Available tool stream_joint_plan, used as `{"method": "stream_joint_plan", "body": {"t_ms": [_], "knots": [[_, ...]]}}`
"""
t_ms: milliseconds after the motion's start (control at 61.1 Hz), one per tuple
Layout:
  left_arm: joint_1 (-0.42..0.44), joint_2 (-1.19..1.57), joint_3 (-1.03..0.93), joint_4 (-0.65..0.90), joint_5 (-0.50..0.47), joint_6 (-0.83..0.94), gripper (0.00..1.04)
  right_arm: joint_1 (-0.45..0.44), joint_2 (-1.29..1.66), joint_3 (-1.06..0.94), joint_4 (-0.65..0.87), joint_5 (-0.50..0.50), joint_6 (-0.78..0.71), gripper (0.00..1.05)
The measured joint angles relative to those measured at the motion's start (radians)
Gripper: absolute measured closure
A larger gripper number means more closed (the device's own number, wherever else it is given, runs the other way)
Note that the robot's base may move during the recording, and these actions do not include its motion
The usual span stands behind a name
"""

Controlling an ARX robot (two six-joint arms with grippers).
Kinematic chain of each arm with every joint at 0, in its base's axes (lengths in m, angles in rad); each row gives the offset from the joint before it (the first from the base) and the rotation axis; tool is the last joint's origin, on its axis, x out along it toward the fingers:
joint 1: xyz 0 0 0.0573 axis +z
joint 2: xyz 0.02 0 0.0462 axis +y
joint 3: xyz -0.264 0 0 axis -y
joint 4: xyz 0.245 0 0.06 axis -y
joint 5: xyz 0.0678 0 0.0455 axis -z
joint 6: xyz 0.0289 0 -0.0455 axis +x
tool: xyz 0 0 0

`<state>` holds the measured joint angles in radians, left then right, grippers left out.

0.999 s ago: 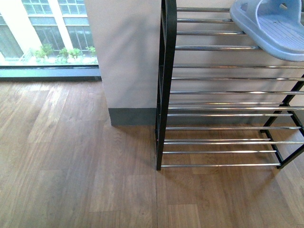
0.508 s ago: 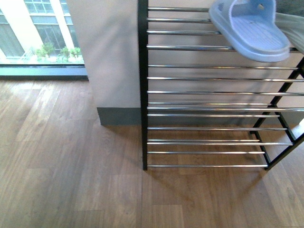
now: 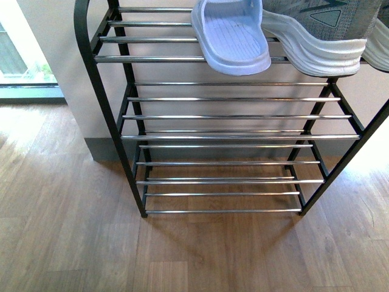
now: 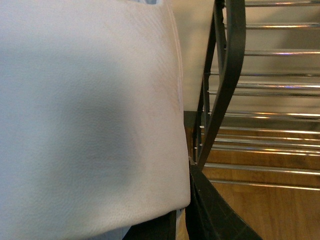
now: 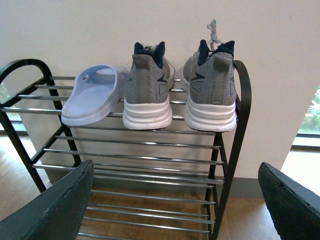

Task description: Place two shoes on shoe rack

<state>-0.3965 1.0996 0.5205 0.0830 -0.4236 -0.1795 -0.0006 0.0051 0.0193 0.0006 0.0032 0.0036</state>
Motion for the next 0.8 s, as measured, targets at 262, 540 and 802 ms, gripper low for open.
{"method": "stream_joint_plan", "body": {"t_ms": [262, 540, 802], "knots": [[-0.021, 0.087, 0.084, 0.087, 0.029, 0.021, 1.03, 0.000, 0.000, 0.000, 0.000, 0.000, 0.000, 0.09], [-0.027, 0.369, 0.499, -0.028, 0.200, 0.013, 1.03, 0.000, 0.000, 0.000, 0.000, 0.000, 0.000, 0.09], [-0.029, 0.632, 0.779, -0.126, 0.342, -0.087, 1.03, 0.000, 0.000, 0.000, 0.000, 0.000, 0.000, 0.09]]}}
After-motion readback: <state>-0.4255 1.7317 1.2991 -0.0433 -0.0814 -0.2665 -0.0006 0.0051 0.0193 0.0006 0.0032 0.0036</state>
